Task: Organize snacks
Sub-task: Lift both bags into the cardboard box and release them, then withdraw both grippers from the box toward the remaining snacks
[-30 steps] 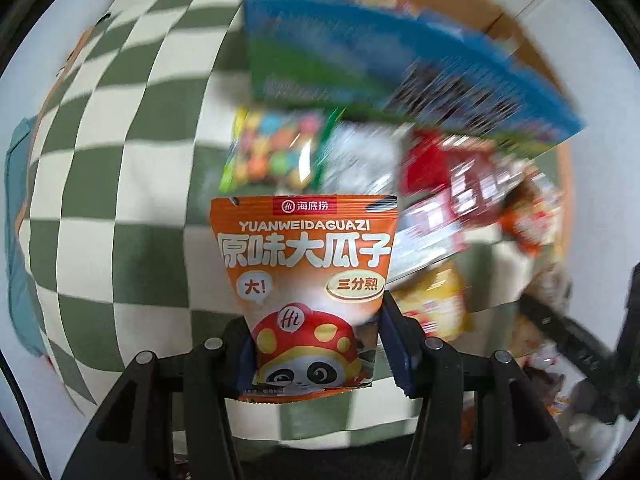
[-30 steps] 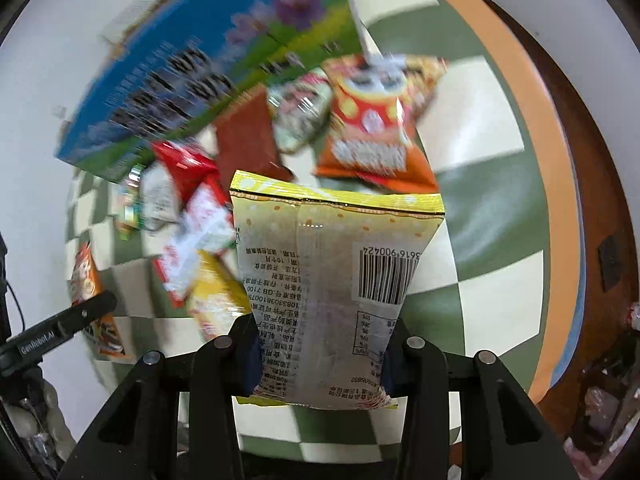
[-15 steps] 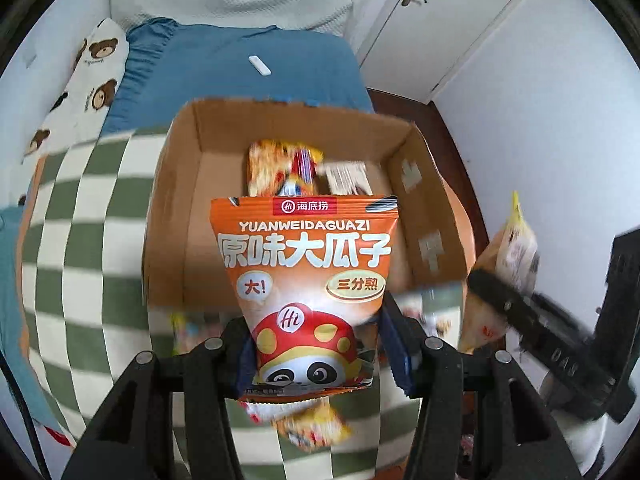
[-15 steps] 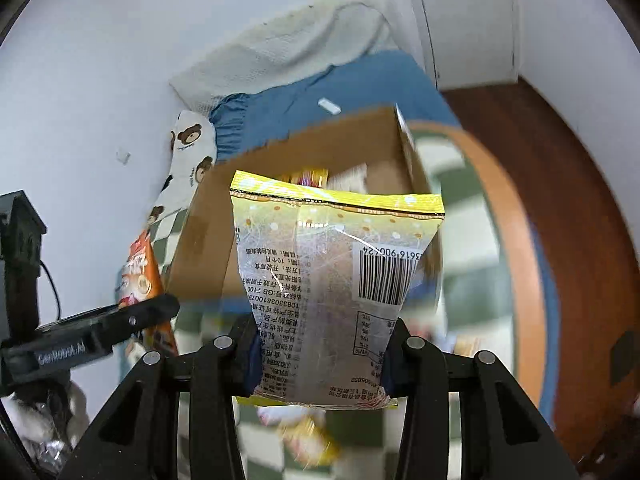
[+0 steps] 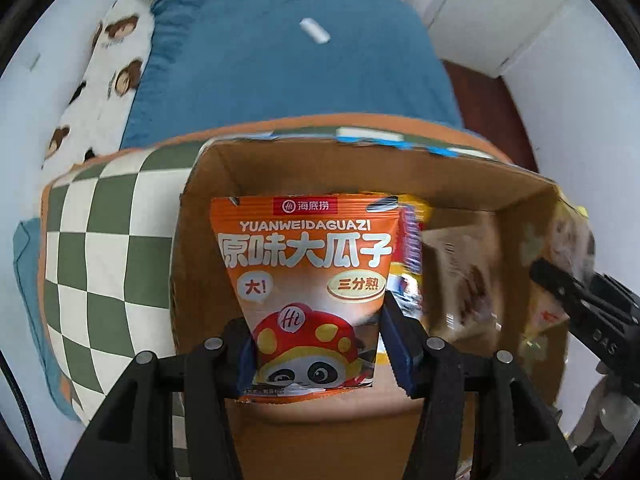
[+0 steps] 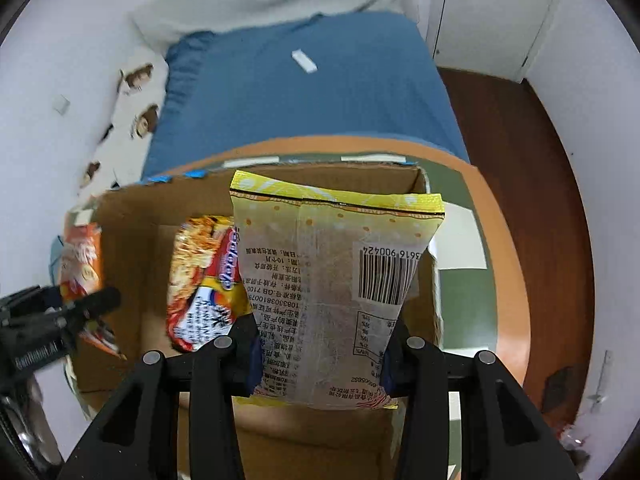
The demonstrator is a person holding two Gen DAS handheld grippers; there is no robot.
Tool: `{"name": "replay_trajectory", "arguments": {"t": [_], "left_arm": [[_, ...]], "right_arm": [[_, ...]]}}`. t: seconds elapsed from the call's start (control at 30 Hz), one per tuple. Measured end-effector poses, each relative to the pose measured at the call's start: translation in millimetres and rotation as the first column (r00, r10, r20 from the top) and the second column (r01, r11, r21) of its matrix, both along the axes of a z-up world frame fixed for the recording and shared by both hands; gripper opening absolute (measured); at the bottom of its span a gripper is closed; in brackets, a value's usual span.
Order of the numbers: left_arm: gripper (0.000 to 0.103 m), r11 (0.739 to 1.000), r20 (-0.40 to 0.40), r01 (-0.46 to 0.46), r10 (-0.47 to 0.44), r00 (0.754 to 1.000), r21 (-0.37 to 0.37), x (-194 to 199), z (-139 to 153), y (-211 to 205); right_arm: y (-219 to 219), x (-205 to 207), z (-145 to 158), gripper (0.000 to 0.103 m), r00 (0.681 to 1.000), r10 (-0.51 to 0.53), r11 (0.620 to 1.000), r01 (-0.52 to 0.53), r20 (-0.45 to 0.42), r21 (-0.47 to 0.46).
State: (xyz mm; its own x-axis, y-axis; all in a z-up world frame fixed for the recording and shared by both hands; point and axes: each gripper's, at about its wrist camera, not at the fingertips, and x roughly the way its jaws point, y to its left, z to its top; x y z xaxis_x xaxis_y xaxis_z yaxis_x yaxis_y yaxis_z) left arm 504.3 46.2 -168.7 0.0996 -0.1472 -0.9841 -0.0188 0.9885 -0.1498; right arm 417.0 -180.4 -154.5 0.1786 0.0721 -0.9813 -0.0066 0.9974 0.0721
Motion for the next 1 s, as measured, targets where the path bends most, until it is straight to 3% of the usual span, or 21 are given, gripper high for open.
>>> {"name": "replay_trajectory", "arguments": {"t": [0.03,0.07,0.1,0.13,0.2,0.23,0.47,0.8,1.0], "left_arm": [[0.052,1.0,-0.013,-0.009,0.009,1.0,-0.004,5,-5,3],[0.052,1.0,-0.022,-0.014,0.014,1.0,-0.007,9,-11,5],[0.053,1.0,-0.036,-0.016,0.016,0.999,-0.013,14,-16,6],[0.056,1.0,-0.046,-0.019,0.018,0.999,-0.023,16,-20,7],[0.091,0.999,-0.049,-0.019,0.017,0.999,-0.041,20,-25,7],[0.096,0.999,-0.047,-0.015,0.014,0.999,-0.039,21,-27,7],[0.097,0.999,-0.045,-0.025,0.023,0.999,-0.047,16,-33,1],[0.097,0.999,0.085,-0.032,0.033,0.996,-0.008,-31,-9,5],[0.097,0.999,0.177,-0.024,0.019,0.984,0.026,-62,15,3]], "right_arm": [[-1,6,-8,0.063,1.0,-0.006,1.0,0.005,-0.028,-0.012],[-3,10,-12,0.088,0.999,-0.017,1.0,0.016,-0.038,-0.016],[-4,12,-14,0.097,0.999,-0.021,1.0,0.021,-0.038,-0.011],[-4,16,-16,0.097,0.999,-0.021,1.0,0.021,-0.04,-0.013],[-6,17,-18,0.097,0.999,-0.03,1.0,0.029,-0.042,-0.011],[-5,14,-19,0.097,0.999,-0.03,1.0,0.029,-0.044,-0.01],[4,7,-23,0.097,0.999,-0.032,0.999,0.031,-0.037,-0.025],[12,-35,-23,0.097,0.997,-0.074,0.997,0.074,0.018,0.004],[22,-63,2,0.097,0.992,-0.059,0.998,0.061,0.112,-0.019]]}}
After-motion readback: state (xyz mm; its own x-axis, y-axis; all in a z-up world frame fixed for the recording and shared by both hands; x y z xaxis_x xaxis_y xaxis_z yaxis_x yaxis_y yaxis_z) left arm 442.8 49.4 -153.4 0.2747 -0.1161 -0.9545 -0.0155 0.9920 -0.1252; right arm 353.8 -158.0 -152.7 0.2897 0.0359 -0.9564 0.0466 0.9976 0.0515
